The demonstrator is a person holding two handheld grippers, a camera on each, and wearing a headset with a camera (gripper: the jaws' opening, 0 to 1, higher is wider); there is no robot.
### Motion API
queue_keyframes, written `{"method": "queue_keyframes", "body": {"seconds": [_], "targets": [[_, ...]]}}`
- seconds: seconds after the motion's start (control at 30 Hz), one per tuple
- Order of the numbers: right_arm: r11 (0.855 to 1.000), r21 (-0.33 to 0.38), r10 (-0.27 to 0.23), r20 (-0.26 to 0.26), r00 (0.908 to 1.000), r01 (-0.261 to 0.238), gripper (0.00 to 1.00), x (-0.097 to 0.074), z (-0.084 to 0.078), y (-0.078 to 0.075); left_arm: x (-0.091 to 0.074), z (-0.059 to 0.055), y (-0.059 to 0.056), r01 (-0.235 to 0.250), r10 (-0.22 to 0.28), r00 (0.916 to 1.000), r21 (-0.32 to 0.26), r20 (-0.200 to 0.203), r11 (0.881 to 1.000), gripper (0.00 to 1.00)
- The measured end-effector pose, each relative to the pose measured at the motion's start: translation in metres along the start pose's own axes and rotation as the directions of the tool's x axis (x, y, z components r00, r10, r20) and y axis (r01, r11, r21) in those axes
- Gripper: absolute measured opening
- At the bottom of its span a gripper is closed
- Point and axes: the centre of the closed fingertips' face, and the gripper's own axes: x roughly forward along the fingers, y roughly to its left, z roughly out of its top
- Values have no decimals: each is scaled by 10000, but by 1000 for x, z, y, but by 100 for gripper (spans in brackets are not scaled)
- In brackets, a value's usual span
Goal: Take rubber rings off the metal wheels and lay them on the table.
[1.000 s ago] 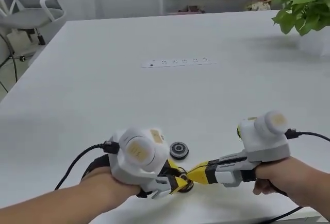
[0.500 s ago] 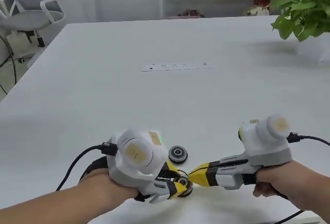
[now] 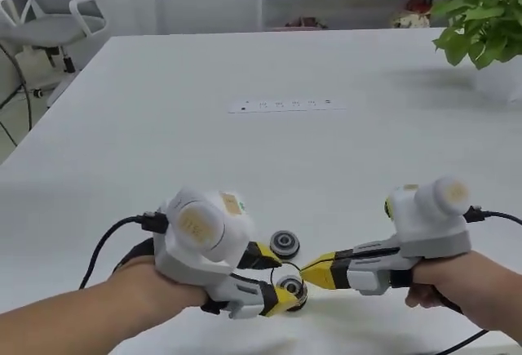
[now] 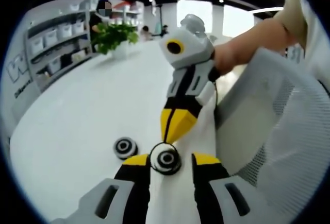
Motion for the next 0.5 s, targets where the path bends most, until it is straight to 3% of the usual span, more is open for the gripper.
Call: {"method": "queue_keyframes", "body": {"seconds": [0.5], "targets": [[9994, -346, 66, 214, 9997, -58, 0, 2, 27, 2, -37, -2, 12, -404, 417, 9988, -490, 263, 9980, 52]]}}
